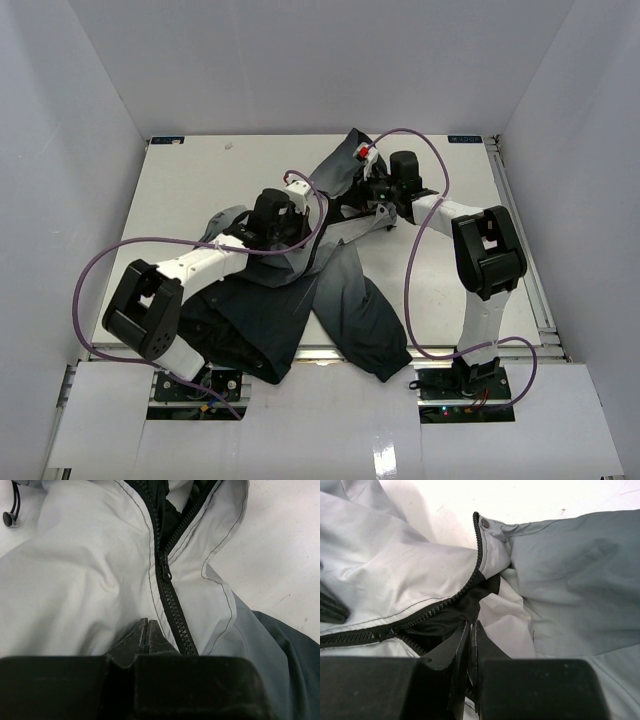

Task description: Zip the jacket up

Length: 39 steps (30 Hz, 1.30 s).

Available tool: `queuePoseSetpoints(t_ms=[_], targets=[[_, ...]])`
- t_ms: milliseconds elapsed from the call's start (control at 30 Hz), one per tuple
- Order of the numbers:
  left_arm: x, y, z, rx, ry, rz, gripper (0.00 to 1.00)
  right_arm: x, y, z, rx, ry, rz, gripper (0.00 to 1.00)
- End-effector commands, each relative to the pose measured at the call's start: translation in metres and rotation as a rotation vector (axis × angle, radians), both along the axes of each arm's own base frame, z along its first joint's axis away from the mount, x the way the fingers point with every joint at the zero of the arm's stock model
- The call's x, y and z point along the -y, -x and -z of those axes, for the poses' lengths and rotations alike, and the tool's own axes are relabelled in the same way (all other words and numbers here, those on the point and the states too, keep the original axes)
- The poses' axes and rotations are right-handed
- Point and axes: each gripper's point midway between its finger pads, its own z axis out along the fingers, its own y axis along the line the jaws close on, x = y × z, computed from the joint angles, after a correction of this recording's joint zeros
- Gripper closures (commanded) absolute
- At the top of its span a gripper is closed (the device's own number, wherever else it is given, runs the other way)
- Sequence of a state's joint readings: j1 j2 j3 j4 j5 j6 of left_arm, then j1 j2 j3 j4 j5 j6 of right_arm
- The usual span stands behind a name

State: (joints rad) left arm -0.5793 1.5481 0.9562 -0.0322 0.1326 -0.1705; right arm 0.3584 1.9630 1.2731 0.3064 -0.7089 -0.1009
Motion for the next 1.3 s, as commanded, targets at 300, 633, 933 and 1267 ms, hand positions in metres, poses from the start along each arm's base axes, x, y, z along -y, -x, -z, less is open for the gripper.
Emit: queuePoseSetpoints(t_ms=[300, 633, 933, 1267], targets=[[0.002, 0.006, -0.018, 0.015, 0.024, 0.032, 0.99, 0.015, -0.041, -0.015, -0.007, -0.091, 0.176, 0.92], [0.033, -0.004, 0.000, -0.099, -0.032, 0.200, 0.31, 0.004, -0.017, -0.006, -0.049, -0.133, 0.088, 0.92], [0.028, -0.014, 0.028, -0.134, -0.092, 0.141, 0.92, 0.002, -0.008, -0.017, -0.028, -0.147, 0.070, 0.92], [0.025, 0.001, -0.061, 0.112, 0.063, 0.149, 1.00, 0.007, -0.023, 0.011, -0.098, -0.146, 0.126, 0.92]])
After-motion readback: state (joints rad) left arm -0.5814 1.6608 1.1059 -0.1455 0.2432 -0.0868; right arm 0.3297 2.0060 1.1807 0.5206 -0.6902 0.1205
